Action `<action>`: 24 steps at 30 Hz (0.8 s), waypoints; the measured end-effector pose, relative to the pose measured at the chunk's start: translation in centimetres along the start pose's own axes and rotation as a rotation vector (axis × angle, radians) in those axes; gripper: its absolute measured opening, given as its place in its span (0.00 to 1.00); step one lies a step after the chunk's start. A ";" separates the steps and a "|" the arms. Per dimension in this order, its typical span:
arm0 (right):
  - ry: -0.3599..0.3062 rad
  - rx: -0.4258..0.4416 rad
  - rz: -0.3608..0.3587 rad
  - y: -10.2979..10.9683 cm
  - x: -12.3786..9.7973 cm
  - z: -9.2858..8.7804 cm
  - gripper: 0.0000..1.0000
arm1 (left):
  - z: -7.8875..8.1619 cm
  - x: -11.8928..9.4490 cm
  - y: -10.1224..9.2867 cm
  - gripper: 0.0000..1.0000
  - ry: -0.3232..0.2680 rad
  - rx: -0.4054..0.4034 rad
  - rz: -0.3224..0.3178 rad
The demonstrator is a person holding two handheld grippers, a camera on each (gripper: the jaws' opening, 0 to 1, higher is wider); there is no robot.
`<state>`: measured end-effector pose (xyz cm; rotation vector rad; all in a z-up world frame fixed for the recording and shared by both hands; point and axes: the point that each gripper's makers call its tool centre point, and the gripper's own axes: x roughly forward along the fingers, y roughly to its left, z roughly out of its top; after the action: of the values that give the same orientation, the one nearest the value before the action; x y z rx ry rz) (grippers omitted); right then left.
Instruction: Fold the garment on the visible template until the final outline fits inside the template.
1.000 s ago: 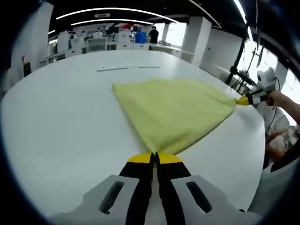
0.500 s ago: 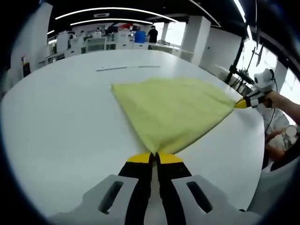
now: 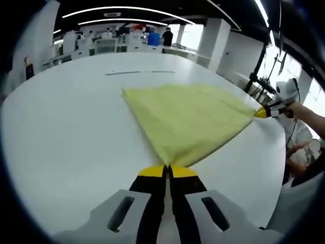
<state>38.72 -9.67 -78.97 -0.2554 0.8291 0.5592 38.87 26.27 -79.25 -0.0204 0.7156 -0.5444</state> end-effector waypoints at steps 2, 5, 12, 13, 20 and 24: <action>0.006 -0.024 0.008 0.1 0.0 -0.2 0.00 | 0.0 0.0 -0.1 0.00 0.000 -0.001 -0.002; 0.021 -0.060 0.021 0.5 0.0 -0.7 0.00 | -0.1 -0.1 -0.1 0.00 -0.001 -0.008 -0.003; 0.034 -0.054 0.040 0.7 0.0 -1.4 0.00 | -0.3 -0.3 -0.3 0.00 0.004 -0.016 -0.006; 0.034 -0.055 0.041 0.7 0.0 -1.4 0.00 | -0.4 -0.3 -0.4 0.00 0.006 -0.021 -0.008; 0.042 -0.058 0.044 1.1 -0.5 -2.1 0.00 | -1.0 -0.8 -0.9 0.00 0.018 -0.042 -0.012; 0.039 -0.047 0.049 1.3 -0.7 -2.4 0.00 | -1.3 -1.2 -1.1 0.00 0.024 -0.043 -0.011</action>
<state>36.08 -9.88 -80.04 -0.2901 0.8630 0.6218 36.80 26.14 -79.30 -0.0582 0.7507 -0.5405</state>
